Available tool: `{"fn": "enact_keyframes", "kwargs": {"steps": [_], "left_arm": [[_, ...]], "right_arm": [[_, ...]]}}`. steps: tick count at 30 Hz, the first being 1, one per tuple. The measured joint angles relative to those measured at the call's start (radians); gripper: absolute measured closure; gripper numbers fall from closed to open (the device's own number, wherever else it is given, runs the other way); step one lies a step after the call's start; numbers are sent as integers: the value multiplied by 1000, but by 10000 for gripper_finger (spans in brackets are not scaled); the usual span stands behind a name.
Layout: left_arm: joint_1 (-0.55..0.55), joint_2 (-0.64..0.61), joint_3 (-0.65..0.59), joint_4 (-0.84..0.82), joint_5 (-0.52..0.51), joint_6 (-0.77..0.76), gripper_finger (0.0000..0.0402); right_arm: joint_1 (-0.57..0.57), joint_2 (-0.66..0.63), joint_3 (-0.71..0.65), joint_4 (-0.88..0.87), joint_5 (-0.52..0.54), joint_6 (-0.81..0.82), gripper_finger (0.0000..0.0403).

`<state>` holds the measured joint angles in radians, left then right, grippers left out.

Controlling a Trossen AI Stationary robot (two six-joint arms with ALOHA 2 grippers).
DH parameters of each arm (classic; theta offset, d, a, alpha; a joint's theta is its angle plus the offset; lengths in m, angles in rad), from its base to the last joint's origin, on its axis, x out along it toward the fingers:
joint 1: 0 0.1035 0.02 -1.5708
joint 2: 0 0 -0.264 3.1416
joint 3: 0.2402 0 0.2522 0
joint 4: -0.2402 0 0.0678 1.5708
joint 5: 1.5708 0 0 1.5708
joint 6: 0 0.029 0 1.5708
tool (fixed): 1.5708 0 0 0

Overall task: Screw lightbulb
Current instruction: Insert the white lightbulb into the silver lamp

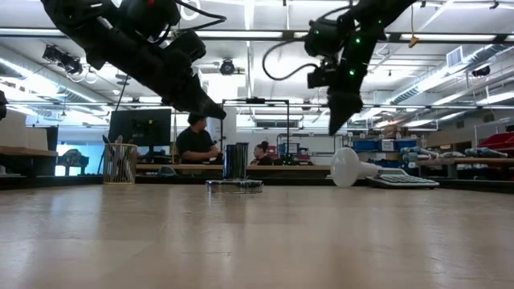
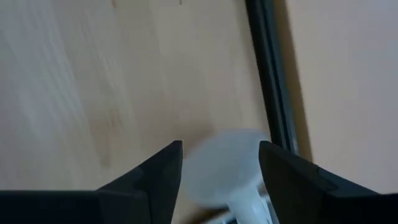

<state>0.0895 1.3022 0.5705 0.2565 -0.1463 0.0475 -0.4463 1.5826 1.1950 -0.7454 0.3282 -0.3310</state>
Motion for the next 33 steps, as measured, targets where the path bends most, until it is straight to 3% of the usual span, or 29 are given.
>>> {"fn": "enact_keyframes", "kwargs": {"steps": [6,11,17,33], "left_arm": [[0,0,0,-1,0,2,400],[0,0,0,-2,0,2,400],[0,0,0,-22,10,4,400],[0,0,0,-51,11,4,400]], "right_arm": [[-100,0,0,-103,-3,-136,185],[-200,0,0,-102,-87,-284,192],[-304,1,0,-104,-198,-337,193],[-335,56,0,-105,-231,-411,162]]}}
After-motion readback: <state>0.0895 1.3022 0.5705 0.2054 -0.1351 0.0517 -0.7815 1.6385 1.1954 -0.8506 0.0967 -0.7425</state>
